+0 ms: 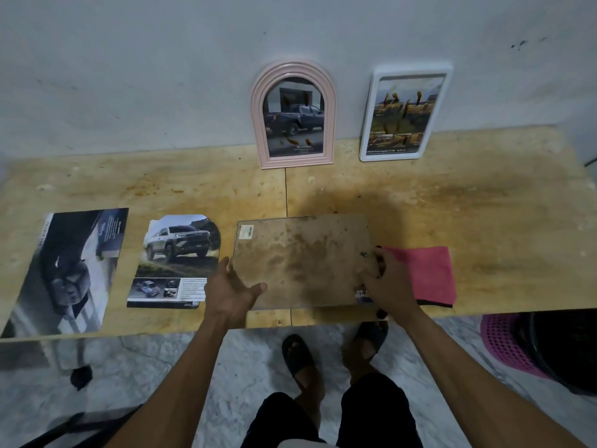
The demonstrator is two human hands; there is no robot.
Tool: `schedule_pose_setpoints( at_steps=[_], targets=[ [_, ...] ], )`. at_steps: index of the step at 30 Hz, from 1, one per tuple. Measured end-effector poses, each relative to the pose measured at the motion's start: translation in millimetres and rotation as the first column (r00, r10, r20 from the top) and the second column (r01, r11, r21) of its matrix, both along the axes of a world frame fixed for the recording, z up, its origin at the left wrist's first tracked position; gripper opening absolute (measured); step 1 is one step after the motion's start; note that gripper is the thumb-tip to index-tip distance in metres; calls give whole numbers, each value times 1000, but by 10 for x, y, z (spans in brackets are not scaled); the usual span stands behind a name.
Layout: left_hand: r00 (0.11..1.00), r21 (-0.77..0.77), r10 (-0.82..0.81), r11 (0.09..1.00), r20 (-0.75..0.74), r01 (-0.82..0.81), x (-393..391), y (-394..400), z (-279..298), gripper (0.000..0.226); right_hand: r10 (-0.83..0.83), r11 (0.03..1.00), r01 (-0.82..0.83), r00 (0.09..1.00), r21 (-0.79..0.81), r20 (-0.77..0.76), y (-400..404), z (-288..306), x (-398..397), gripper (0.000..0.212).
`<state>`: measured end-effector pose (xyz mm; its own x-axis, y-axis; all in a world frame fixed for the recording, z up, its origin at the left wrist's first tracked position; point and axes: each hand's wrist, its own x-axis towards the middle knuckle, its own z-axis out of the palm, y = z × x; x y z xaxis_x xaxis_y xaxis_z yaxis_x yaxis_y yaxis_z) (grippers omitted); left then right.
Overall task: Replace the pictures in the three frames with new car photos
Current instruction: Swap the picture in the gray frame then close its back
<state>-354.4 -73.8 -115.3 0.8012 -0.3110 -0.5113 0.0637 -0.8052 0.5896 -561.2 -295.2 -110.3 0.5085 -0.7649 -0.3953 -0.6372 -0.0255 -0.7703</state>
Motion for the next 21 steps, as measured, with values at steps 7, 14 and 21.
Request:
schedule_pose_setpoints(
  at_steps=[7, 14, 21],
  targets=[
    [981, -376, 179, 917, 80, -137, 360, -105, 536, 54, 55, 976, -25, 990, -216, 133, -232, 551, 236, 36],
    [988, -594, 111, 804, 106, -26, 611, -125, 800, 50, 102, 899, -32, 985, -437, 138, -538, 889, 571, 39],
    [904, -360, -31, 911, 425, 200, 706, -107, 882, 57, 75, 864, -1, 989, -504, 127, -727, 1078, 808, 54]
  ],
)
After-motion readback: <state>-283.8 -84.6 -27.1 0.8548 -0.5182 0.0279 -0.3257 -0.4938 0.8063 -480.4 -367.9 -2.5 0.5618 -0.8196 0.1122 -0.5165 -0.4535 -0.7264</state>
